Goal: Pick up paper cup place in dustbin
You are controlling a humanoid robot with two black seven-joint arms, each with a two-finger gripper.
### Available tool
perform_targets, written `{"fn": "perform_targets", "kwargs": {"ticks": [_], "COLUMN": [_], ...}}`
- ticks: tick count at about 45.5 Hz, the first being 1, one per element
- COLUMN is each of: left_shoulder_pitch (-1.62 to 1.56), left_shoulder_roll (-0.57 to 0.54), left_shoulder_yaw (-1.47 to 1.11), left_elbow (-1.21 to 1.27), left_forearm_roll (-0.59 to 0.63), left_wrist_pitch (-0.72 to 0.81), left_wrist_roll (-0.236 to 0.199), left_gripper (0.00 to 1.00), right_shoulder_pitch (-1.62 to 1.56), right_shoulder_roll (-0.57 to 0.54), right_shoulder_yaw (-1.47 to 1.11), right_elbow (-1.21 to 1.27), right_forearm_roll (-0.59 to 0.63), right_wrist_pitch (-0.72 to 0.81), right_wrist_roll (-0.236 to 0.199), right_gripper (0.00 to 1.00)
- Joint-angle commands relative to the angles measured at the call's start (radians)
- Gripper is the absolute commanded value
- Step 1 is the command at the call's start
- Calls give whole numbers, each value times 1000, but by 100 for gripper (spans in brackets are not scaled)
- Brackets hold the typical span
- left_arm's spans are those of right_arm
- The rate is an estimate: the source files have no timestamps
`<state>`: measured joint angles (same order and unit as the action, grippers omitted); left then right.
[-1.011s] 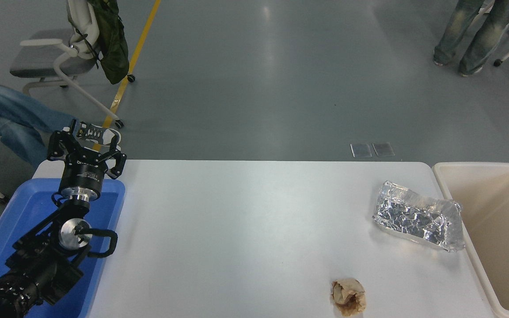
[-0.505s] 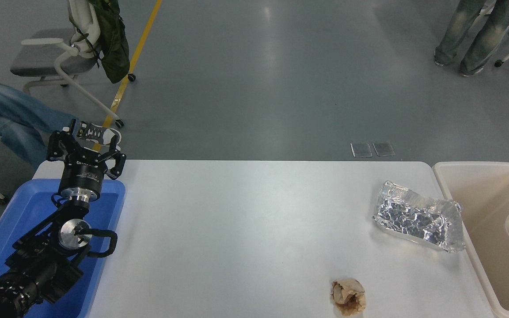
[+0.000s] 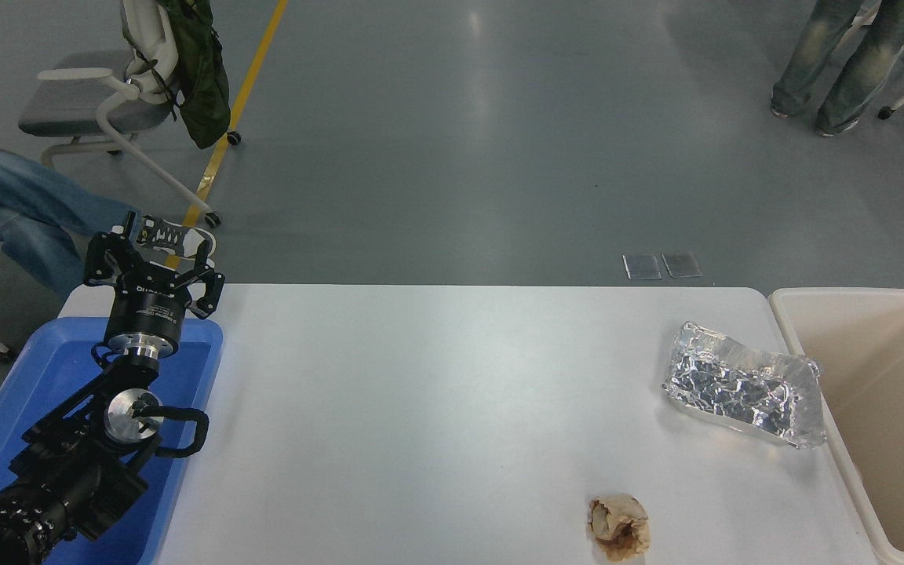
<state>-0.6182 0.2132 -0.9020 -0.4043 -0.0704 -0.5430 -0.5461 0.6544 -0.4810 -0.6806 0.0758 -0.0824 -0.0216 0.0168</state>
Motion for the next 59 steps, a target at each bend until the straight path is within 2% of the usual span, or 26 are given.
{"fn": "perform_targets", "kwargs": {"ticks": [1, 3, 5, 13, 21, 31, 36, 42, 50, 52, 59], "left_shoulder_pitch": [0, 0, 0, 0, 0, 0, 0, 0, 0, 0, 0], "left_shoulder_roll": [0, 0, 0, 0, 0, 0, 0, 0, 0, 0, 0], "left_shoulder_yaw": [0, 0, 0, 0, 0, 0, 0, 0, 0, 2, 2], "left_elbow": [-1, -1, 1, -1, -1, 1, -1, -1, -1, 1, 1], "left_forearm_roll": [0, 0, 0, 0, 0, 0, 0, 0, 0, 0, 0], "left_wrist_pitch": [0, 0, 0, 0, 0, 0, 0, 0, 0, 0, 0], "left_wrist_roll": [0, 0, 0, 0, 0, 0, 0, 0, 0, 0, 0], "left_gripper": [99, 99, 99, 99, 99, 99, 99, 99, 99, 99, 99], "right_shoulder_pitch": [149, 206, 272, 542, 867, 1094, 1211, 1361, 1491, 1525, 1648], "right_shoulder_roll": [-100, -135, -166, -220, -197, -137, -70, -24, 99, 134, 199], "right_shoulder_yaw": [-14, -19, -27, -216, -490, -562, -602, -606, -636, -646, -660], "right_elbow": [232, 310, 390, 652, 938, 1153, 1205, 1216, 1214, 1214, 1220], "right_forearm_roll": [0, 1, 1, -5, 1, 1, 3, 1, -11, -11, -14], "right_wrist_pitch": [-11, -9, -8, 19, 20, 60, 188, 486, 755, 805, 807], "right_wrist_roll": [0, 0, 0, 2, 2, 6, 9, 9, 8, 5, 2], "right_gripper": [85, 90, 100, 100, 100, 100, 100, 100, 100, 100, 100]}}
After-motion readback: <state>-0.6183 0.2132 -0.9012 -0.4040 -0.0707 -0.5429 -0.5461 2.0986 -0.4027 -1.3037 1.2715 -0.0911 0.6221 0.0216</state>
